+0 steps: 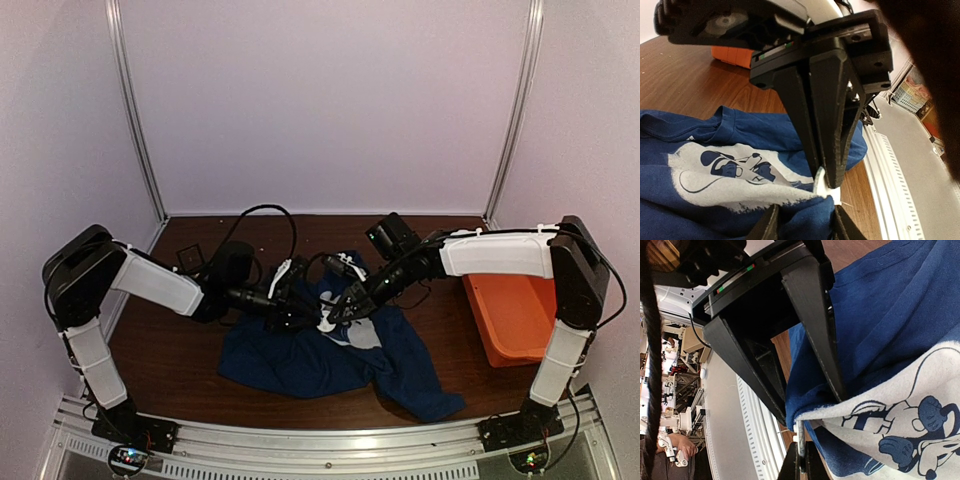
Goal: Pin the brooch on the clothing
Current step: Pass from the right arm to the left, then pass from the left arm to the right
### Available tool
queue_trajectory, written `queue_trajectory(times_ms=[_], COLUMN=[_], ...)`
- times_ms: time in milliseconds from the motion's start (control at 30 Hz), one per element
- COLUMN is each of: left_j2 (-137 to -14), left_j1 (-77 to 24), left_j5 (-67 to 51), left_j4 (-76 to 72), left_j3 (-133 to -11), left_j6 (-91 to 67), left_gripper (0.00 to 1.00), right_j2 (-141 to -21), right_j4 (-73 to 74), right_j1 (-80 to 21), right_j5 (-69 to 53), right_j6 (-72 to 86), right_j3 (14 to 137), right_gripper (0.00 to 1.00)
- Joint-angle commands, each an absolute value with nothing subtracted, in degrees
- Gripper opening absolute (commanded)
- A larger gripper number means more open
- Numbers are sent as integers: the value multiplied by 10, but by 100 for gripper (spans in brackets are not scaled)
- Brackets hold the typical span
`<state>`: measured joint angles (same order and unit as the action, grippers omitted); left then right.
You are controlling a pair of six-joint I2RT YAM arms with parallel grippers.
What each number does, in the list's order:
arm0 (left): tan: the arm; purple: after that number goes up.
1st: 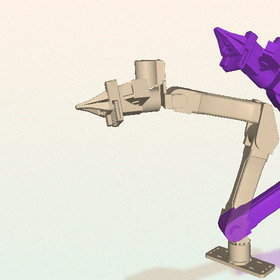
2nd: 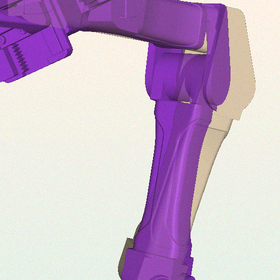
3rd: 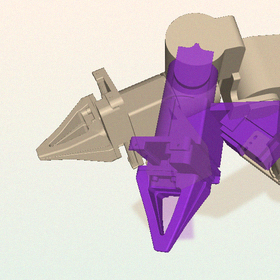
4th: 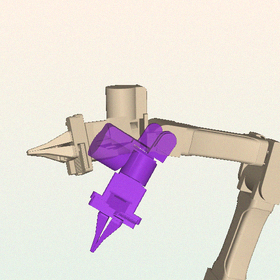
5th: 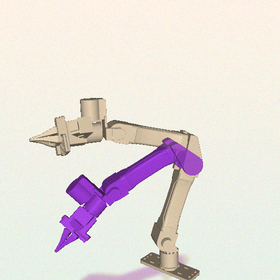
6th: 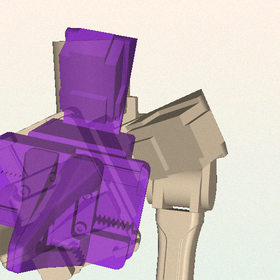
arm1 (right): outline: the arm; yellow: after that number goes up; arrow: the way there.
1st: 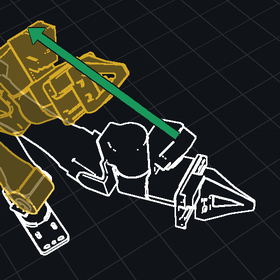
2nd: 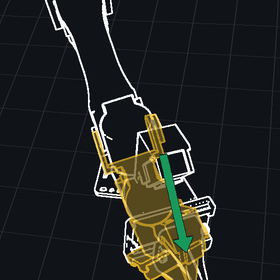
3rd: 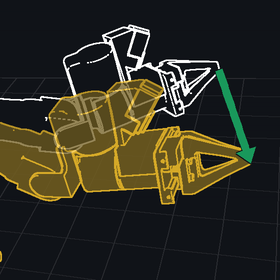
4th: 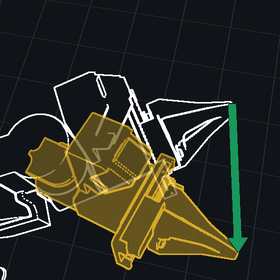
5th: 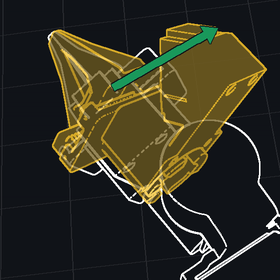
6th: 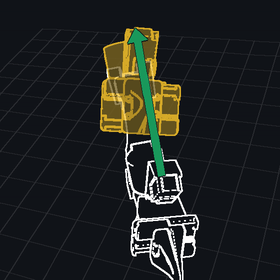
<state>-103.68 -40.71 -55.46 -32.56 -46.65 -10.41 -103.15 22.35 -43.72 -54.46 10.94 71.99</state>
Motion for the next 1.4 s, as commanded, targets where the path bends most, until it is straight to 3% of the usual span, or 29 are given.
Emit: queue_trajectory(times_ms=[0,267,333,433,633,833,1067,1367], left_j2=[-1052,-1059,-1060,-1060,-1070,-1074,-1073,-1073], left_j1=[-416,-419,-419,-419,-419,-419,-424,-438], left_j5=[-570,-580,-580,-579,-567,-532,-481,-437], left_j4=[-326,-347,-362,-401,-536,-603,-643,-704], left_j3=[-482,-483,-480,-468,-434,-417,-410,-390], left_j6=[-103,-124,-134,-159,-255,-307,-360,-407], left_gripper=[30,0,0,0,0,0,0,0], right_j2=[-1011,-1014,-1014,-1010,-978,-910,-825,-832], right_j4=[201,199,198,193,143,52,-79,-202], right_j1=[-438,-438,-438,-437,-432,-428,-428,-428], right_j5=[-558,-548,-544,-538,-517,-470,-396,-374], right_j6=[111,109,109,110,125,134,119,157], right_j3=[722,721,721,718,687,615,502,453], right_gripper=[0,0,1,13,49,67,74,80])
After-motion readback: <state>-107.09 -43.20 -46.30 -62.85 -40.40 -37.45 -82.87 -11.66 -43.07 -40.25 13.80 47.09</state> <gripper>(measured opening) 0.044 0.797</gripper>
